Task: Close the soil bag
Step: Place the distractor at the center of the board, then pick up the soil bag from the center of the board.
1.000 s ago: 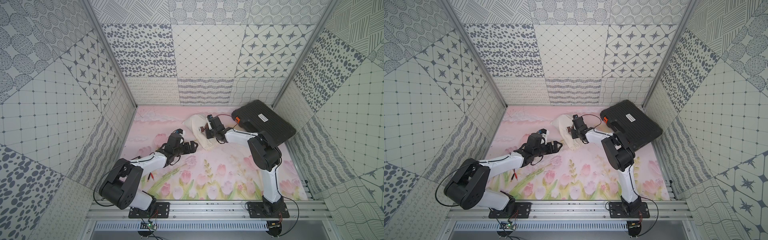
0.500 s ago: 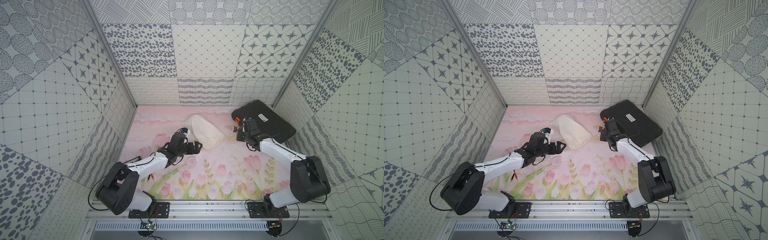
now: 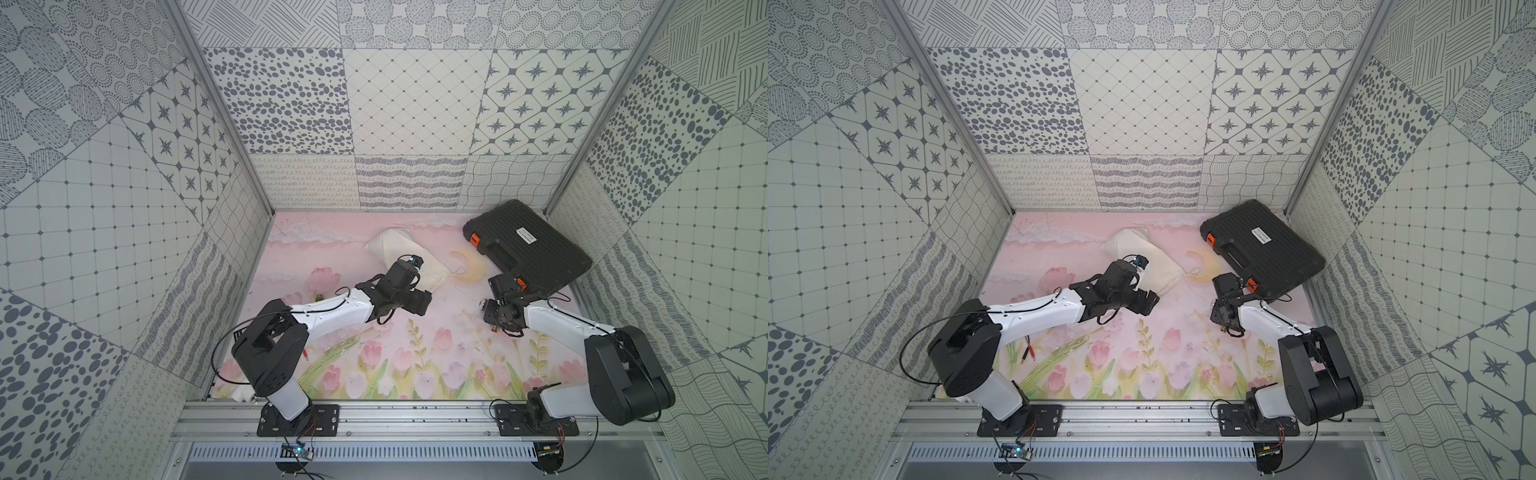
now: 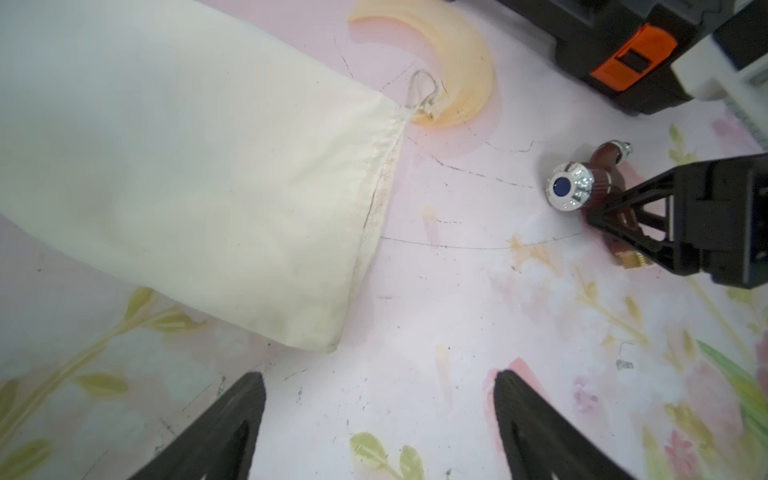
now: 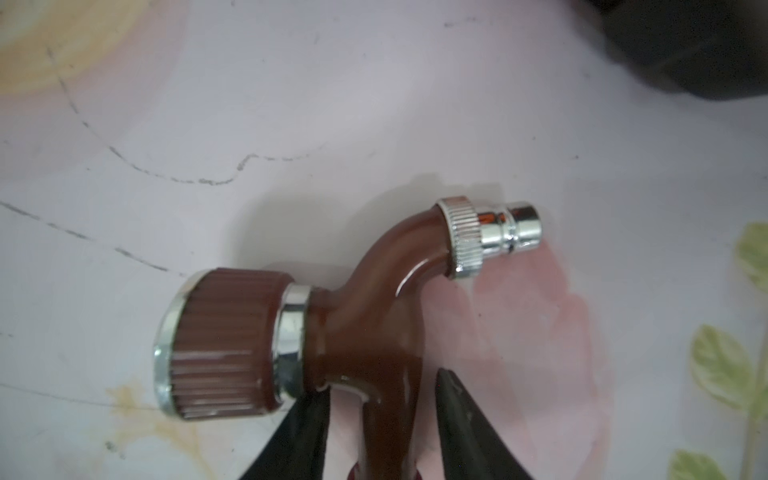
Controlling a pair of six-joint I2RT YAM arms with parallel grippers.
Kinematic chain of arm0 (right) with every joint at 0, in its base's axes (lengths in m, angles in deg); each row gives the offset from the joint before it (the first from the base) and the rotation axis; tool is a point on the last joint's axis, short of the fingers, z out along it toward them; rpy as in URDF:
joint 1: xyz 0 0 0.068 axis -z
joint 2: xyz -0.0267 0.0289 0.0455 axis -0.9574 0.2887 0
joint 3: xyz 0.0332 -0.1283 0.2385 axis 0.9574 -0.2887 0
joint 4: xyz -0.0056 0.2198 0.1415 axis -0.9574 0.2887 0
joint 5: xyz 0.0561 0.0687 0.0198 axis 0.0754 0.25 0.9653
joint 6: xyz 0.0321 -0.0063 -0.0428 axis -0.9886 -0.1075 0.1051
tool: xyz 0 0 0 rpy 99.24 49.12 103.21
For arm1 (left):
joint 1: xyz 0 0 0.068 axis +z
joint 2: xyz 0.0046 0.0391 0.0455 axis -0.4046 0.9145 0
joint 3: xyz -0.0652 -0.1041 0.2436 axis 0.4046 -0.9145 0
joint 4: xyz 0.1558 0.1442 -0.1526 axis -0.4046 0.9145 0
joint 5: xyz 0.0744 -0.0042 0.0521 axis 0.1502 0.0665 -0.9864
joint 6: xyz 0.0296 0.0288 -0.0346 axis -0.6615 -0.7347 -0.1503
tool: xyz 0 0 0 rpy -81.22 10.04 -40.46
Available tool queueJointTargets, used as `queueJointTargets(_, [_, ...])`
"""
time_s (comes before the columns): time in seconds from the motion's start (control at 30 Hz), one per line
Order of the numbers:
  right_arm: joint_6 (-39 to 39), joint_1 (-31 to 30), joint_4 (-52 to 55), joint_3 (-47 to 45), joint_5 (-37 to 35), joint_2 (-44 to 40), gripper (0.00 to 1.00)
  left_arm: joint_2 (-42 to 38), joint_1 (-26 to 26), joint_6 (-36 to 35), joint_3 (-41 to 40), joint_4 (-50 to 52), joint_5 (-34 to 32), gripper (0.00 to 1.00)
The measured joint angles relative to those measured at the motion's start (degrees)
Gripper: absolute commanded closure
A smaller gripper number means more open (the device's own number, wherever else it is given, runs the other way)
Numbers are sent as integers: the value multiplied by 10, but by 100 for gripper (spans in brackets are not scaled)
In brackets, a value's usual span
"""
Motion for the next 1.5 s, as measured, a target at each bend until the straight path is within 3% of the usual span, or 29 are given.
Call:
queueJointTargets(0.37, [32,-8,-21,-1,0,-114,23,180,-5,-116,155,98,-67,30])
queueJointTargets(0.63, [72,-30,-68,1,25,-101,15,204,2,-137,169,129,-83,53])
queueJointTargets(0.9, [90,-52,-127,69,87,18,12,185,2,-128,129,110,-112,100])
queueJointTargets(1.23, [123,-58,-169,105,140,70,10,69,10,-107,77,172,-127,100])
queueJointTargets(1.5, [173,-59,-191,42,167,-36,5,8,22,-103,125,219,-124,100])
